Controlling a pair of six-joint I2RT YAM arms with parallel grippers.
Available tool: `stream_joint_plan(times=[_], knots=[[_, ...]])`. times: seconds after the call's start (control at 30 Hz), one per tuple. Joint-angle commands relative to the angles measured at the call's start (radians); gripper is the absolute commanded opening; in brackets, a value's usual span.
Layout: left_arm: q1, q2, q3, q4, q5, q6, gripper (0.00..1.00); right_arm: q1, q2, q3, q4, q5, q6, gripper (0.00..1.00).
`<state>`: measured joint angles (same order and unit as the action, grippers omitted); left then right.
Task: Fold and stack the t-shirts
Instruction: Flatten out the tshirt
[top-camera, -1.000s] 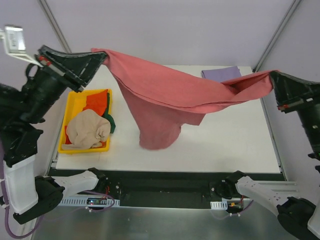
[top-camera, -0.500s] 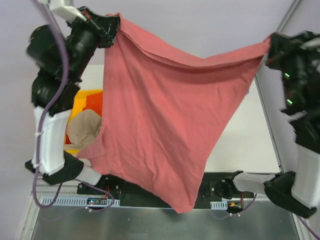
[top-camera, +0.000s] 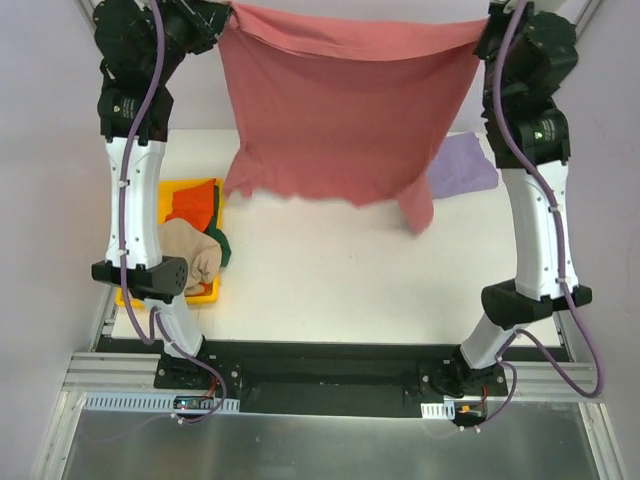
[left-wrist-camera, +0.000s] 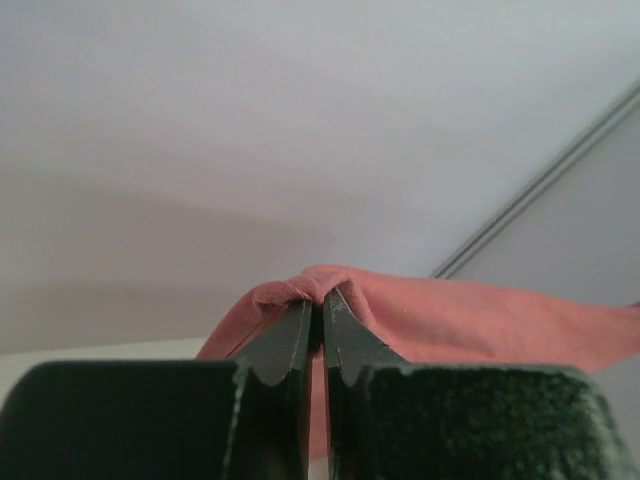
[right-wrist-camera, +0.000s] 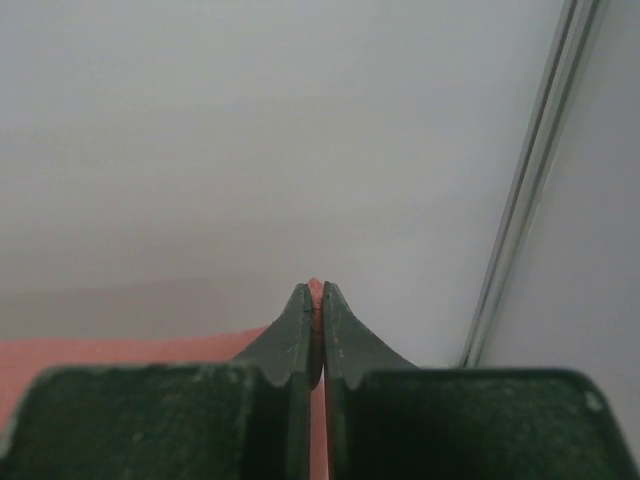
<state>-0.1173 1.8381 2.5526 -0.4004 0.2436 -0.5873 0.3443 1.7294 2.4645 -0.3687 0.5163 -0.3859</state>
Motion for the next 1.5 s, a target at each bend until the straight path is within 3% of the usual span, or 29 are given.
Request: stream_joint_plan(times=[0.0,0.1,0.17,0.23,0.3,0.47,0.57,0.67,0.83,1.03,1.23,1.37,1.47], knots=[[-0.002,-0.172,-0.006,0.222,0.097,-0.003,0.00,-0.036,-0.194,-0.021,0.228,-0.093,-0.030,0.00],[-0.002,-0.262,-0.145,0.222,0.155,0.018,0.00,-0.062,-0.269,-0.140,0.208,-0.140,-0.033,0.00],[-0.004,-0.354,-0.330,0.224,0.187,0.041,0.00,-0.068,-0.348,-0.281,0.188,-0.191,-0.031,0.00],[-0.004,-0.468,-0.560,0.224,0.218,0.079,0.00,-0.068,-0.460,-0.483,0.174,-0.249,-0.027,0.00],[-0.016,-0.598,-0.844,0.229,0.214,0.093,0.00,-0.067,-0.595,-0.785,0.154,-0.285,-0.022,0.00],[-0.131,-0.858,-1.505,0.241,0.111,0.009,0.00,-0.068,-0.916,-1.382,0.065,-0.130,0.134,0.01],[-0.252,-0.939,-1.757,0.265,0.031,-0.052,0.00,-0.071,-1.021,-1.620,-0.014,-0.004,0.310,0.01],[-0.367,-0.952,-1.920,0.265,0.042,-0.091,0.00,-0.074,-1.016,-1.731,-0.143,0.036,0.415,0.02],[-0.507,-0.906,-2.089,0.271,0.054,-0.147,0.00,-0.083,-0.926,-1.800,-0.343,0.123,0.602,0.04],[-0.607,-0.886,-2.155,0.310,0.036,-0.190,0.00,-0.122,-0.829,-1.768,-0.361,0.088,0.637,0.05],[-0.677,-0.803,-2.148,0.383,0.060,-0.226,0.02,-0.169,-0.680,-1.650,-0.411,0.229,0.647,0.06],[-0.760,-0.705,-2.102,0.396,0.080,-0.259,0.03,-0.257,-0.582,-1.592,-0.404,0.218,0.601,0.06],[-0.855,-0.640,-2.034,0.439,0.068,-0.263,0.10,-0.341,-0.510,-1.557,-0.362,0.212,0.558,0.06]])
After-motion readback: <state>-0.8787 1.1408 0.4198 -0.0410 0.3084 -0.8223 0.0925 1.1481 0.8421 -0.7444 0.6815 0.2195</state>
